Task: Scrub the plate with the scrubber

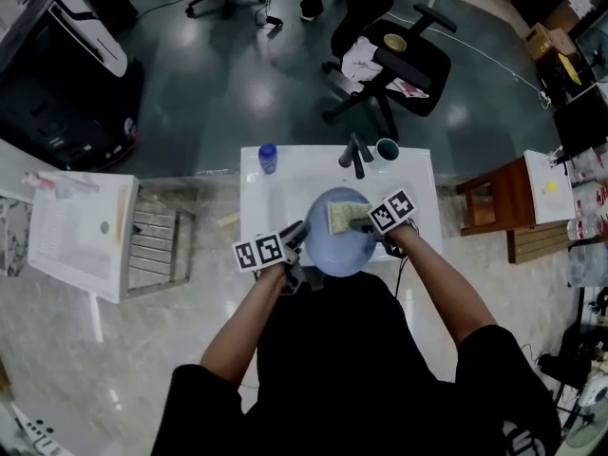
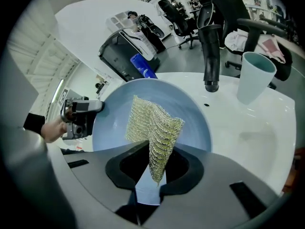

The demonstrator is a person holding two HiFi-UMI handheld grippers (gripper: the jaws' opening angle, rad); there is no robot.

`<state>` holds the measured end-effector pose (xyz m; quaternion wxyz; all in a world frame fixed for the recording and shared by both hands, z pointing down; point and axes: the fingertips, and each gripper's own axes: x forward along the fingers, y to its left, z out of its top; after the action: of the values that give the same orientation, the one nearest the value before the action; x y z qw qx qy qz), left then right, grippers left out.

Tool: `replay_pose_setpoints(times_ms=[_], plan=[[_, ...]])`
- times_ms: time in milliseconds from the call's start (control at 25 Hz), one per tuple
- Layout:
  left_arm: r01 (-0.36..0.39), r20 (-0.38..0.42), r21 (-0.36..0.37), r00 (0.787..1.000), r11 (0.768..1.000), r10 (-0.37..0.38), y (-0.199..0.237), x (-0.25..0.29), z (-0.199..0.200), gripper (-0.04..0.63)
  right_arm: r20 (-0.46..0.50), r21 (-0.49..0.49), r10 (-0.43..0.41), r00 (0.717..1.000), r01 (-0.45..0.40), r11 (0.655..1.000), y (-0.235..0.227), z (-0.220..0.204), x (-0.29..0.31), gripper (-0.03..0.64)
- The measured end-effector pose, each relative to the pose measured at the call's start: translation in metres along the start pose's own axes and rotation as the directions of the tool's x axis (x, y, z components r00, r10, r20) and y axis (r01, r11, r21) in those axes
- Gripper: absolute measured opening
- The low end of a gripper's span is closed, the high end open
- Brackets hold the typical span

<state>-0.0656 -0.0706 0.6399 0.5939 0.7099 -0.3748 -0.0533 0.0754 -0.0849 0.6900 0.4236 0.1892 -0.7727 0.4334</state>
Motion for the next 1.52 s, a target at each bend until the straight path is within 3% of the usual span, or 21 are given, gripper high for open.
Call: replay_pose_setpoints(times_ms=[360,640,760,840,960,1120,1360,1520], plan=[[0.011,0.008,0.002,1.000,1.000,-0.011,-0.005,0.003,0.006,0.072,-0.016,0.003,-0.108,0.994,0.108,0.994,-0.040,-0.008,-0.013,0.066],[0.004,0.020,-0.015,1.000,1.000,-0.004,0.000,0.002,0.010,0.072,0.004,0.027,-0.103,0.995,0.102,0.994,-0.045,-0.011,-0.019,0.066],[-0.007,0.031,-0.031,0.999,0.999,0.008,0.006,0.001,0.012,0.072,0.029,0.016,-0.050,0.998,0.049,0.999,-0.030,-0.006,-0.025,0.066],[-0.013,0.041,-0.047,0.999,0.999,0.015,0.011,0.000,0.016,0.072,0.049,-0.003,0.034,0.998,-0.034,0.999,-0.005,0.000,-0.030,0.066],[-0.015,0.055,-0.055,0.998,0.998,0.018,0.015,-0.001,0.021,0.071,0.040,-0.042,0.171,0.985,-0.169,0.985,0.043,-0.001,-0.027,0.066],[-0.014,0.067,-0.056,0.998,0.998,0.017,0.015,-0.002,0.024,0.071,-0.015,-0.060,0.280,0.960,-0.280,0.958,0.088,-0.013,-0.002,0.066],[-0.021,0.057,-0.041,0.998,0.999,0.023,0.015,-0.001,0.028,0.071,-0.051,-0.058,0.276,0.960,-0.278,0.959,0.091,-0.012,0.021,0.066],[-0.006,0.057,-0.048,0.998,0.999,0.009,0.014,0.003,0.029,0.071,-0.077,-0.054,0.224,0.972,-0.228,0.972,0.069,-0.013,0.020,0.066]])
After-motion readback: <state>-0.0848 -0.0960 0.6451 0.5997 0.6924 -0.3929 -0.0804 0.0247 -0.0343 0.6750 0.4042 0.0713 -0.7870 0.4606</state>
